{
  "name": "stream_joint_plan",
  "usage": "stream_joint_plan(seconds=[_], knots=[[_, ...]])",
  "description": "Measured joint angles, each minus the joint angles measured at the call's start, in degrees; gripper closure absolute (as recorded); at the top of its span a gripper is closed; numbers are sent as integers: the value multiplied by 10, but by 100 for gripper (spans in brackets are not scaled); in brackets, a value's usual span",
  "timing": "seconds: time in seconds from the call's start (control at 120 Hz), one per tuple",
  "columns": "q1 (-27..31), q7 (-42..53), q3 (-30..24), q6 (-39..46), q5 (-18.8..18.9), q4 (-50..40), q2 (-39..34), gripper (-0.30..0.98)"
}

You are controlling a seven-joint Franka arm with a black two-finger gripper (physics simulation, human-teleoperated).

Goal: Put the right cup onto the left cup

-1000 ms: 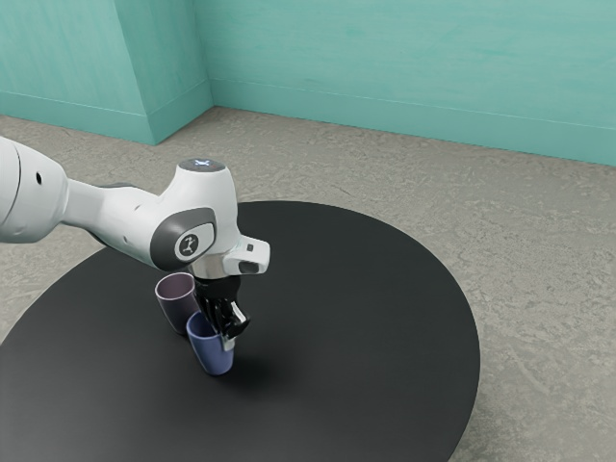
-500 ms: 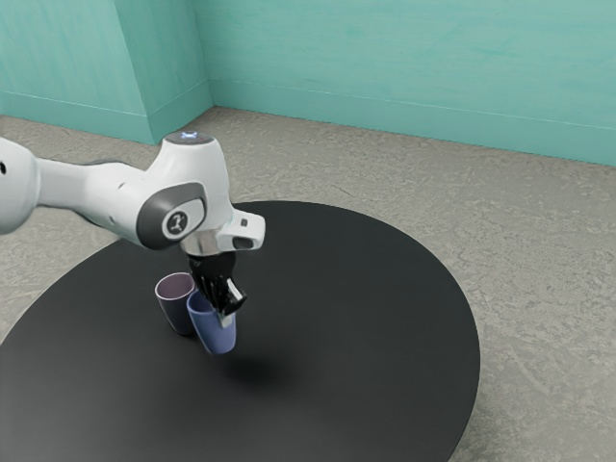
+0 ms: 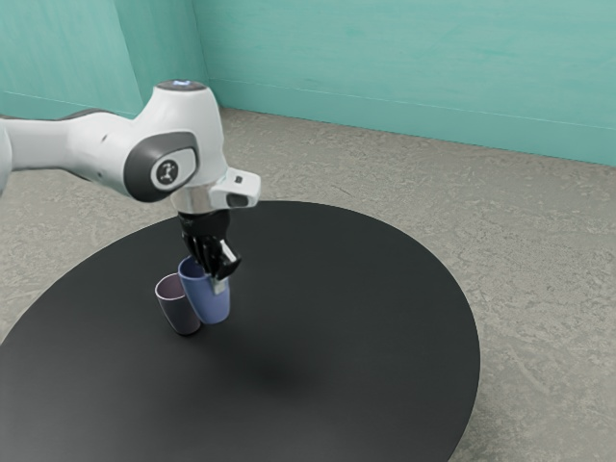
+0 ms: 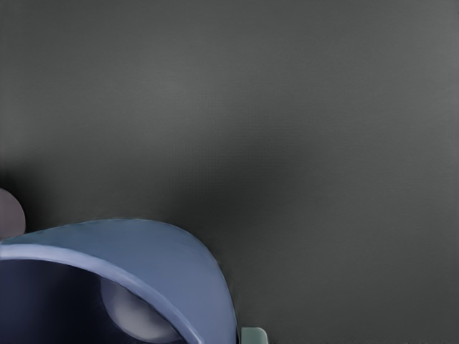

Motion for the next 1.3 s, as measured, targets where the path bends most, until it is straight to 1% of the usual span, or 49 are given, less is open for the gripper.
stream_joint_plan(seconds=[0.25, 0.767, 0.942, 1.3], knots=[[6, -1, 11, -27, 2, -4, -22, 78], [11, 0, 70, -45, 26, -10, -28, 78], [14, 1, 91, -46, 30, -3, -22, 78], [10, 3, 93, -52, 37, 49, 19, 78]])
